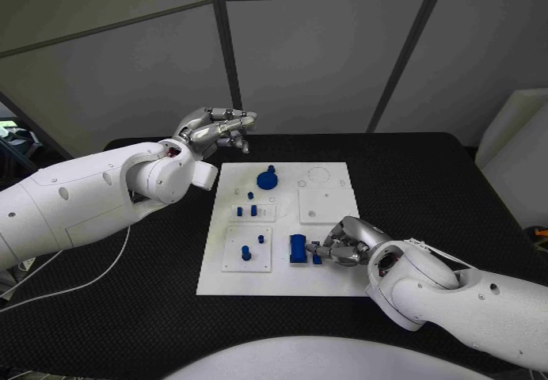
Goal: Assemble the parts on the task board
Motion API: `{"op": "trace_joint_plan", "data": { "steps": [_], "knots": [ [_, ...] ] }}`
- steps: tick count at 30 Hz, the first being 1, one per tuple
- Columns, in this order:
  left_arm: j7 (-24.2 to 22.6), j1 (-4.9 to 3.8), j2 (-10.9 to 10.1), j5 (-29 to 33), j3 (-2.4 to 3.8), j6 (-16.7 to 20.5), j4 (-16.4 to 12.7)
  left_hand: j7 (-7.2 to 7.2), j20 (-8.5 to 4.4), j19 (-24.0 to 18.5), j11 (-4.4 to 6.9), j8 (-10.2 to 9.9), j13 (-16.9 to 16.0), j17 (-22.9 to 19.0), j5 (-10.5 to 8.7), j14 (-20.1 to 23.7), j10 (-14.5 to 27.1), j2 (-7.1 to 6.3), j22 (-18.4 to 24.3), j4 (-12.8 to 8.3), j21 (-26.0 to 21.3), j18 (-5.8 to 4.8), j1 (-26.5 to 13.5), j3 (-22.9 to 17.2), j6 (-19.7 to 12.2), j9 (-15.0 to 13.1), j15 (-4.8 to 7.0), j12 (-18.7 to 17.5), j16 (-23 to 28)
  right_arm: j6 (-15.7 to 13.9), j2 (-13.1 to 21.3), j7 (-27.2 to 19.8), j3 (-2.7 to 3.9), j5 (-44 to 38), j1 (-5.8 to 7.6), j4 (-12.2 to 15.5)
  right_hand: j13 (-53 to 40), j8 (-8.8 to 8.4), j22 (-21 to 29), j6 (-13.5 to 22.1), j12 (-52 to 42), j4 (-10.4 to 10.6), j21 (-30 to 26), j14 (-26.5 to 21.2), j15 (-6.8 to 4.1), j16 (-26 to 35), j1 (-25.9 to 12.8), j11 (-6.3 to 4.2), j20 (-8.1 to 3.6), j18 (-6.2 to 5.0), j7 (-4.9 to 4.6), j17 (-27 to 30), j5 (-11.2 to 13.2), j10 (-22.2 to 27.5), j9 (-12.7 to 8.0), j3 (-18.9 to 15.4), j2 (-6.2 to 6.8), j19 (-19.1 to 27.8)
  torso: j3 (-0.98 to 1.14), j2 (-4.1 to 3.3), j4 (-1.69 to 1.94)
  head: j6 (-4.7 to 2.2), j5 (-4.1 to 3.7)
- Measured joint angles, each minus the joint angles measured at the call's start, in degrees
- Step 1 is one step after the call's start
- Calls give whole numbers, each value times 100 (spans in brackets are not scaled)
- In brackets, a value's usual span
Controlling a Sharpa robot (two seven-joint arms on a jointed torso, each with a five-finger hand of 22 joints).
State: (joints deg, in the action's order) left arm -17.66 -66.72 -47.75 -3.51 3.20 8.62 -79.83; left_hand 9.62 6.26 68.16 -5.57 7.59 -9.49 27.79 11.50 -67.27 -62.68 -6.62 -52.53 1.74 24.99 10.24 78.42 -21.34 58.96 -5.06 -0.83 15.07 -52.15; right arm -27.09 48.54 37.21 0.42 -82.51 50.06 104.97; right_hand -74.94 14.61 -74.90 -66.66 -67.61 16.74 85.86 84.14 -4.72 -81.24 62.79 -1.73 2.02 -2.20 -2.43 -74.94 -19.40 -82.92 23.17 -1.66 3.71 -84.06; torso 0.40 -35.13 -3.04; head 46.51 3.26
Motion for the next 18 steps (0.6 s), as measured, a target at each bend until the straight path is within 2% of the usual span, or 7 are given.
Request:
{"op": "trace_joint_plan", "data": {
  "steps": [7,13,18],
  "knots": [
    [5,0,6,0,-1,-7,10,0,0,0,0,0,0,0,0,0,0,0,0,0,0,0,0,0,0,0,0,0,0,-16,49,-31,1,-30,0,48,0,1,0,11,0,-48,0,0,0,0,1,-1,0,0,11,0,62,0,19,-91,-7,0,0,1,0,-16,8],
    [7,0,0,-3,-2,-11,12,0,0,0,0,0,0,0,0,0,0,0,0,0,0,0,0,0,0,4,0,0,0,-17,226,-171,0,-53,0,141,0,27,0,38,29,-130,0,0,0,0,391,-1,0,0,-3,1,332,0,61,-211,35,0,-1,1,0,-8,2],
    [9,0,-3,-6,-5,-14,13,0,0,0,0,0,0,1,0,0,-1,0,-1,0,0,0,0,0,0,4,0,0,0,-3,391,-358,-3,-61,0,225,0,49,0,78,41,-207,0,0,0,0,666,-1,0,0,-4,1,424,1,83,-287,32,0,-1,4,0,-14,9]
  ]
}}
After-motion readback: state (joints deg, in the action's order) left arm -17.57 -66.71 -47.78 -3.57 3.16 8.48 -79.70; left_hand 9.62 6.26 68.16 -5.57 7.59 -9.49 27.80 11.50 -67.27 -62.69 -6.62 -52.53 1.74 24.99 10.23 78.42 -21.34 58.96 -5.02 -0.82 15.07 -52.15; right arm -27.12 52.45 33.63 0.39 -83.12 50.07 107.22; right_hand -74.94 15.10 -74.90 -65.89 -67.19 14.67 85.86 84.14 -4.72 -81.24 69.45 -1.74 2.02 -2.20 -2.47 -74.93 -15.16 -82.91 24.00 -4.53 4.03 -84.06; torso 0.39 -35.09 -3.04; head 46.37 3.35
